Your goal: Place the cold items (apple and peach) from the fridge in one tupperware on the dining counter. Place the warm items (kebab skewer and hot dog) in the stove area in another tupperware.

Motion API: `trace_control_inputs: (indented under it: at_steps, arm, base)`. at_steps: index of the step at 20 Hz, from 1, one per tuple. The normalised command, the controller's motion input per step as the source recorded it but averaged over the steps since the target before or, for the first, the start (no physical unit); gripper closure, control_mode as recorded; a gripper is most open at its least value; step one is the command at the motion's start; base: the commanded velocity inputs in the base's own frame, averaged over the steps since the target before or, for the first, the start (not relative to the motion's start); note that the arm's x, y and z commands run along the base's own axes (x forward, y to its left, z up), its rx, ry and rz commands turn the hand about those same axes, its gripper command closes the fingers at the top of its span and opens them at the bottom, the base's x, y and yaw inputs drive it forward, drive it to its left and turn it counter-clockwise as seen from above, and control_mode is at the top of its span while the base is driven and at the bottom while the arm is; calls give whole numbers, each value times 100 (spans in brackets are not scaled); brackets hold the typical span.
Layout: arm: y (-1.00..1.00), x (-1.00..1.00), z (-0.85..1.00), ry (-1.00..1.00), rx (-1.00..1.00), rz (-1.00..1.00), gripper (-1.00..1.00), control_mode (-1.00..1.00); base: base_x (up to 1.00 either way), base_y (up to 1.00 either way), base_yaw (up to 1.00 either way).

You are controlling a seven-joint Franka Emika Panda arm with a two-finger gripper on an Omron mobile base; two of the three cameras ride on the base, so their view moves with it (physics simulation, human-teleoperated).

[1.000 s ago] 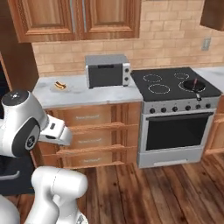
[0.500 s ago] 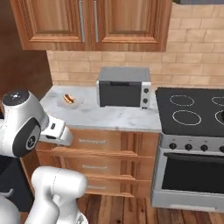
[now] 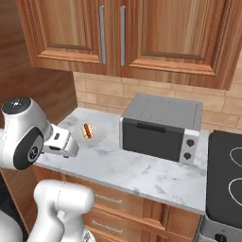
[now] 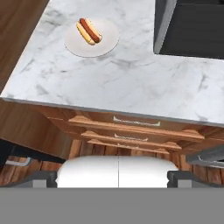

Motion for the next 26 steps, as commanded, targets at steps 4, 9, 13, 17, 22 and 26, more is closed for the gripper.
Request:
trace_control_inputs:
  at_steps: [4, 9, 13, 17, 22, 26]
  arm:
    - [0, 0, 0, 0, 0, 0, -100, 100]
    - [0, 40, -5, 5, 0, 14, -100, -100]
    - [0, 100, -8, 14, 0, 31, -100, -100]
    - [9, 95, -12, 12, -1, 7, -100, -100]
    - [28, 66, -27, 6, -9, 0, -100, -100]
    - [20, 48, -36, 3, -8, 0, -100, -100]
  base:
    - [80, -33, 44]
    - [52, -8, 22]
    - [0, 0, 0]
    - [0, 0, 0]
    - [0, 0, 0]
    - [0, 0, 0]
